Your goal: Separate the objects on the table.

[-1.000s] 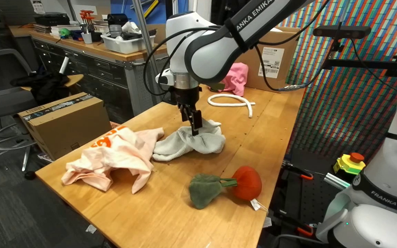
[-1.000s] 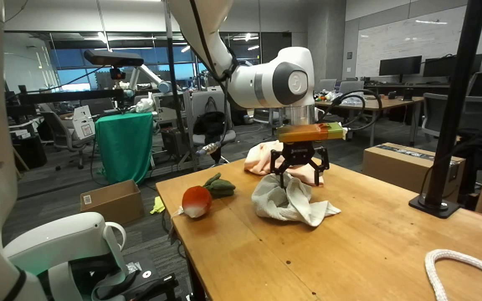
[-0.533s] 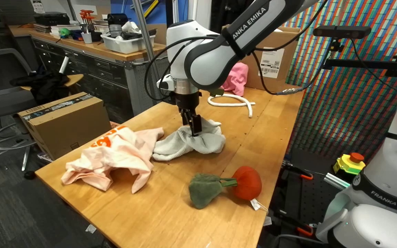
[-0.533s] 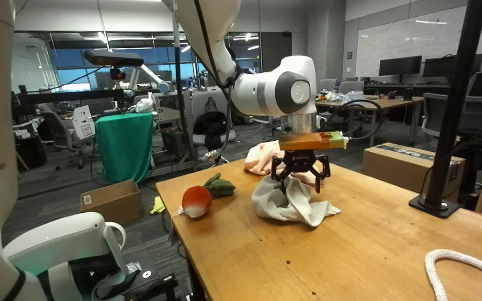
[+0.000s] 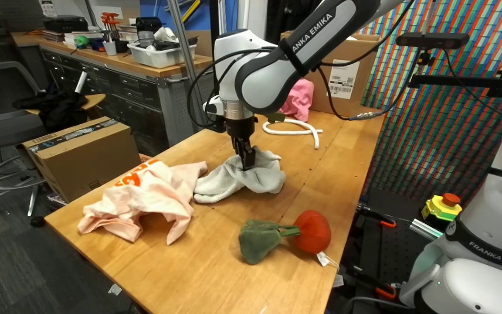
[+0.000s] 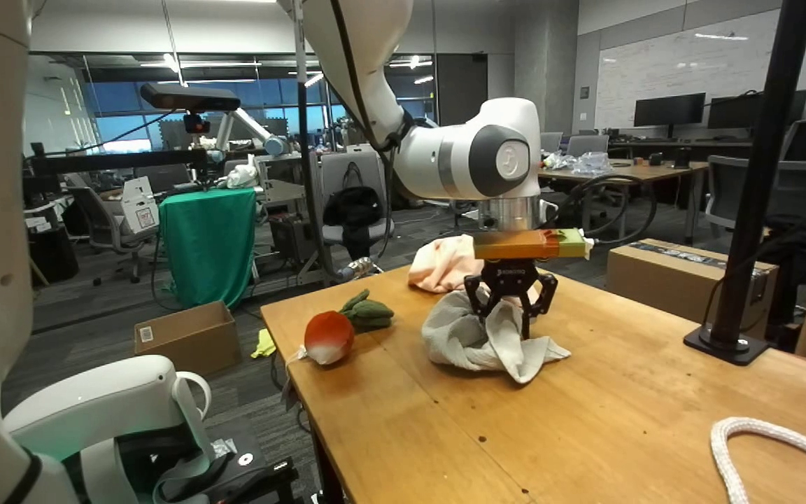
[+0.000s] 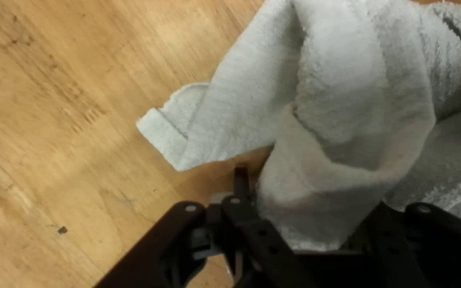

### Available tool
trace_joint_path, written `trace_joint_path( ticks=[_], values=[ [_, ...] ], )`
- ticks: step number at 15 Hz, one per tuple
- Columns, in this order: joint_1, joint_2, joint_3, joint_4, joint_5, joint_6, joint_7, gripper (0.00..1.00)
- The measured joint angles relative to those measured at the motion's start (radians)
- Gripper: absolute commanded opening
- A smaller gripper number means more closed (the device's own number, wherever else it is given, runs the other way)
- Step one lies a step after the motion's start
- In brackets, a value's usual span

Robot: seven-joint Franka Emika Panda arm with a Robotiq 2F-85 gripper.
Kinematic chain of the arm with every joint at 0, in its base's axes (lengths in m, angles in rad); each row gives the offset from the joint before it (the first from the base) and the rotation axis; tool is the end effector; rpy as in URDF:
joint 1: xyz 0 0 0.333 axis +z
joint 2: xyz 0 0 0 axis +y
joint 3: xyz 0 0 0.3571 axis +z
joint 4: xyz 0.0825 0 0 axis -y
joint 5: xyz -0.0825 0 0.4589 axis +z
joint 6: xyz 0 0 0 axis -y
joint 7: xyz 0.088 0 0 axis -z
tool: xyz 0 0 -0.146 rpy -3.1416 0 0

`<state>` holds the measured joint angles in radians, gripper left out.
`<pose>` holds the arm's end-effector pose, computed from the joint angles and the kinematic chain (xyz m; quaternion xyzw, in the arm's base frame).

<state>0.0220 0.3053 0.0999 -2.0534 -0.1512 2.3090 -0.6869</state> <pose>0.6454 0.0717 0.2326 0.8974 0.4387 -0.0335 0.0315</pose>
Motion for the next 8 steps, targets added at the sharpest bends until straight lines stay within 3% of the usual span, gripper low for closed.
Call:
trace_joint_path(
  ticks=[3,8],
  values=[
    [-0.01,0.0,-0.006,0.0,0.0,0.01,0.019,0.01],
    [-0.019,-0.017,-0.028,-0.011,-0.001,0.071,0.08,0.04]
  ],
)
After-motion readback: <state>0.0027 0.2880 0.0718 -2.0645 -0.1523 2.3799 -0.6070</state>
